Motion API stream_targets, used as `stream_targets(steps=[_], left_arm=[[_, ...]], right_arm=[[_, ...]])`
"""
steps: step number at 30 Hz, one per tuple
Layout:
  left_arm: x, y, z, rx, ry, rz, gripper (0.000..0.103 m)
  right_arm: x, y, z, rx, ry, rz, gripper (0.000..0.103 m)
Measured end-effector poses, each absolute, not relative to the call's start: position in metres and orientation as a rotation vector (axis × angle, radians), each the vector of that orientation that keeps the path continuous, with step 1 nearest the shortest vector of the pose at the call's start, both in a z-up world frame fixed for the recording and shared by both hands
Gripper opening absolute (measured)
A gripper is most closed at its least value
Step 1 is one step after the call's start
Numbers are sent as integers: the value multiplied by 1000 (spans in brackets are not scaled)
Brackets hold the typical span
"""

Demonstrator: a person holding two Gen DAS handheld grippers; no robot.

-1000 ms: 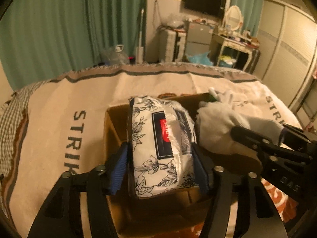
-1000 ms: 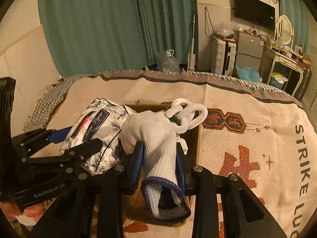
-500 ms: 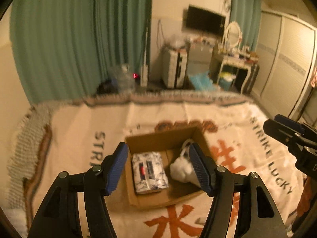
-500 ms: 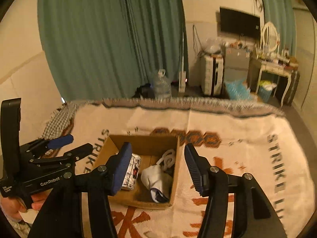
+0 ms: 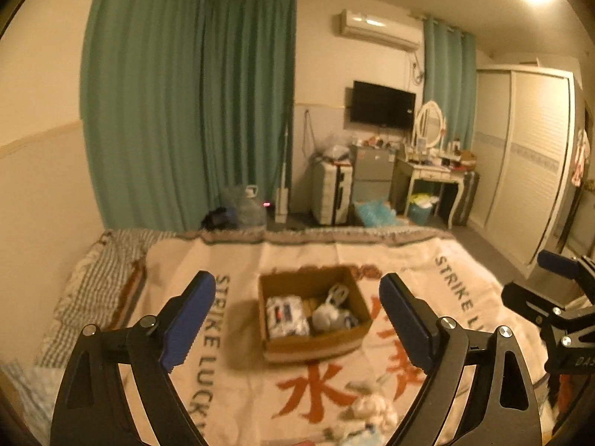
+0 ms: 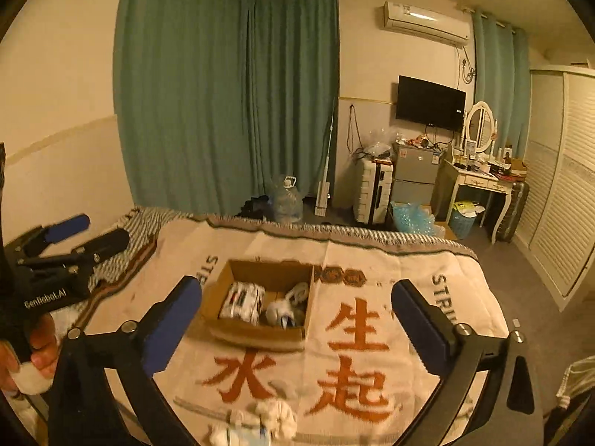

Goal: Organize soft objects
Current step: 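Grasp the white cotton ball with the left tool while the right tool grasps the blue pad pack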

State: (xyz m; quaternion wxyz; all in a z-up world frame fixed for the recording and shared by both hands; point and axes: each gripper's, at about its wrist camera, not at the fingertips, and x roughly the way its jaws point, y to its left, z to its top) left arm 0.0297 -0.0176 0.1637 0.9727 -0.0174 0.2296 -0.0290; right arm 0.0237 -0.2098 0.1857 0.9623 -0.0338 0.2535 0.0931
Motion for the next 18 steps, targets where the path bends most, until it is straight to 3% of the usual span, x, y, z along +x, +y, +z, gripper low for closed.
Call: stream_targets(steps=[8, 18], left_arm=[[9, -26, 70, 4, 588, -20, 91], [14, -48, -40, 58, 801, 11, 90]], right_arm=[[-8, -203, 77, -66, 654, 177, 103], [11, -221, -54, -10, 868, 137, 103]])
